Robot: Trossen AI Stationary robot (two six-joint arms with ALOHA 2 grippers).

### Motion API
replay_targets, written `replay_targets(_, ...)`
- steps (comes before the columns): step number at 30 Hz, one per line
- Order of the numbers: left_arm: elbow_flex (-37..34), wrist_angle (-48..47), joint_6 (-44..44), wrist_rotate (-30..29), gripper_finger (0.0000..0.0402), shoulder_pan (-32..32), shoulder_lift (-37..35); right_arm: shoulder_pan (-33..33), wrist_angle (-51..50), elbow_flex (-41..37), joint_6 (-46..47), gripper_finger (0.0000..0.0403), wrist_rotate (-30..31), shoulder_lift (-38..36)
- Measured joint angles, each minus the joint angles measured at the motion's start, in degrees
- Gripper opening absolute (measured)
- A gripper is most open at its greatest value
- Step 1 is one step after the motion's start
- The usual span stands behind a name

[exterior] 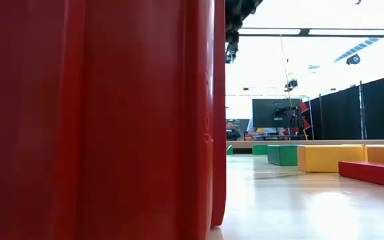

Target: Sort blocks

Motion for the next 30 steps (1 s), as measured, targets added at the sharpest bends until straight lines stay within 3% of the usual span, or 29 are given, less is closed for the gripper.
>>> replay_targets(9,0.0,0.0,0.0,0.0,0.0091,0.0,0.0,0.5,0.0,5.9,-1.7,0.0113,-1.1,8.3)
replay_targets(15,0.0,-0.1,0.0,0.0,0.0089,0.0,0.0,0.6,1.4,7.0,-2.2,0.0209,-3.6,9.4)
replay_targets(19,0.0,-0.1,0.4,0.0,0.0084,0.0,0.0,0.6,1.5,7.0,-2.4,0.0248,-3.4,8.4)
replay_targets(22,0.0,-0.1,0.4,0.0,0.0085,0.0,0.0,0.6,0.2,7.0,-3.8,0.0260,-0.7,7.0)
replay_targets(27,0.0,-1.1,0.0,0.0,0.0092,0.0,0.0,-1.6,-7.5,7.0,-7.6,0.0253,8.9,3.2)
replay_targets(30,0.0,-2.3,0.0,0.0,0.0095,0.0,0.0,-4.3,-11.7,6.8,-7.7,0.0244,10.0,1.0)
